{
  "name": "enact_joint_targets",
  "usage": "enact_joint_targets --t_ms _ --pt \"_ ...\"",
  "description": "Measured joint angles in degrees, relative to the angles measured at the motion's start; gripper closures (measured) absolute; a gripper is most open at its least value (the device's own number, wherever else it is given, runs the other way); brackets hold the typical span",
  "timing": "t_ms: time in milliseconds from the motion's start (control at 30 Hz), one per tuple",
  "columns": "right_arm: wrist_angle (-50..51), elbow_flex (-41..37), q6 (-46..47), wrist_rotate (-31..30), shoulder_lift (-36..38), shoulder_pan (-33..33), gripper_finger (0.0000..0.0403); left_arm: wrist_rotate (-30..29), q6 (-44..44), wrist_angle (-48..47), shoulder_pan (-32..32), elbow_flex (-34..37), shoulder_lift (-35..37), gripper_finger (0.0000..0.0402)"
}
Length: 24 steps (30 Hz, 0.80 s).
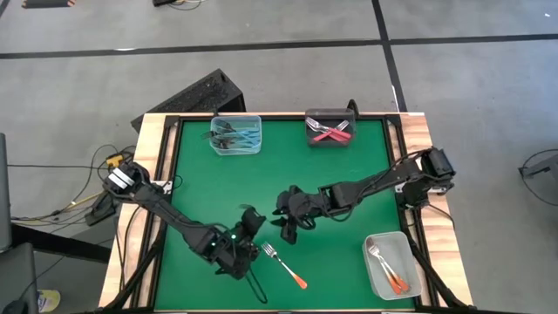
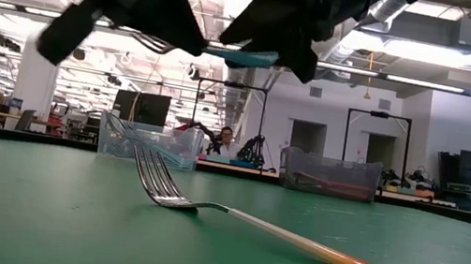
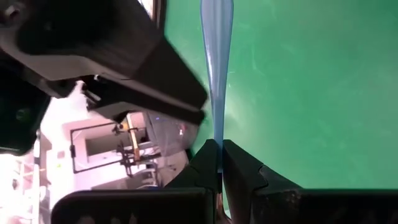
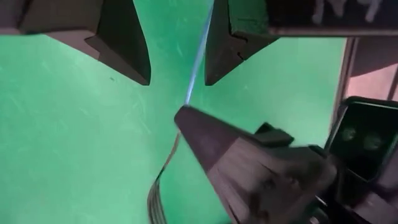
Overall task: Sort silverware by color (type)
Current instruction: Put the black fork into the transparent bin
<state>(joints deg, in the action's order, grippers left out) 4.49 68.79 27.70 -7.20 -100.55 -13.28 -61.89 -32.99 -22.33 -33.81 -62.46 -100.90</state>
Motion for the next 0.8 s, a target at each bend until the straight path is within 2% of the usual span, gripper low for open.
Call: enact_joint_targets --t_ms 300,367,500,600,667,800 --pt "2.32 0.0 0.8 1.92 -0.02 0.67 0.025 0.03 -5.24 1.93 3.13 -0.01 0.0 0.0401" --pt "3.6 -0.03 0.96 0.85 -0.02 0.93 0.026 -0.02 -6.08 3.38 3.27 -0.02 0.02 0.0401" --pt "3.57 -0.04 0.79 -1.29 -0.02 1.11 0.0303 -0.31 -8.28 5.41 3.31 -0.02 0.02 0.0401" --pt "3.63 -0.04 -0.91 -1.13 -0.02 1.38 0.0353 -0.32 -8.79 5.6 3.07 -0.02 0.02 0.0401" --pt "3.71 -0.04 -3.14 -0.63 -0.02 1.71 0.0383 -0.67 -7.51 5.23 3.11 -0.02 0.02 0.0401" --pt "3.81 -0.02 -5.9 -0.62 -0.02 1.79 0.0384 -1.99 1.03 5.25 3.33 -0.02 0.02 0.0398"
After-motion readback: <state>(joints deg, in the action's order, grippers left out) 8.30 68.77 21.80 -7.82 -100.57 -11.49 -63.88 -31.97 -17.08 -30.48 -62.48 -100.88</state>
